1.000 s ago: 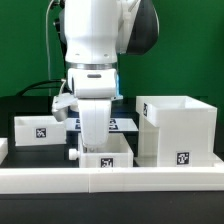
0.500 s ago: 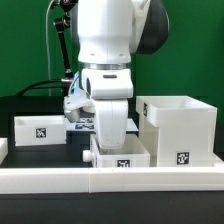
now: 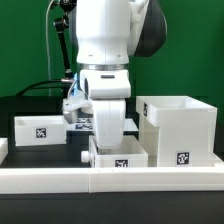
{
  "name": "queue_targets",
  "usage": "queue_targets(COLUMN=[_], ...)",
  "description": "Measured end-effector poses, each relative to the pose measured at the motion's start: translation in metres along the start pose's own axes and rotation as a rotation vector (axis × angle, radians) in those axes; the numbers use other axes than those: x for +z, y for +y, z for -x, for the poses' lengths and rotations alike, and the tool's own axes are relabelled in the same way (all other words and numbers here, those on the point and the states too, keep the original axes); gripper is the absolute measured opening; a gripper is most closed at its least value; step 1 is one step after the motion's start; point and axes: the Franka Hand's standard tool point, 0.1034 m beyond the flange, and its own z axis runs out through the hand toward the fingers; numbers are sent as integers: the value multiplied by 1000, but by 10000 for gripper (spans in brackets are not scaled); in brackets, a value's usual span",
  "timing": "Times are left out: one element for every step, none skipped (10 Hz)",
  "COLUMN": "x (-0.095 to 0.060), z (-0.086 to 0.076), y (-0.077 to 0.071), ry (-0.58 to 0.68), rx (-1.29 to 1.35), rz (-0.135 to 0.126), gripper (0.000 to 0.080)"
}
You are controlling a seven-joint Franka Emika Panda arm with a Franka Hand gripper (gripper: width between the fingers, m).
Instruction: Assemble drawer
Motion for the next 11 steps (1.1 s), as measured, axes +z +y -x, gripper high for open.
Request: queue_targets(x=[0, 0, 0, 1, 1, 2, 2, 2, 2, 2, 2], z=[-3, -6, -8, -11, -13, -15, -15, -17, -19, -22, -26], y=[1, 1, 2, 1, 2, 2, 2, 2, 2, 2, 3], ry=[1, 2, 3, 5, 6, 7, 8, 8, 9, 10, 11], rx=[-6, -14, -15, -16, -17, -17, -14, -12, -5, 5, 16], rz=[0, 3, 23, 22, 22, 21, 21, 21, 21, 21, 21], gripper=[41, 41, 41, 41, 41, 41, 41, 41, 41, 41, 41])
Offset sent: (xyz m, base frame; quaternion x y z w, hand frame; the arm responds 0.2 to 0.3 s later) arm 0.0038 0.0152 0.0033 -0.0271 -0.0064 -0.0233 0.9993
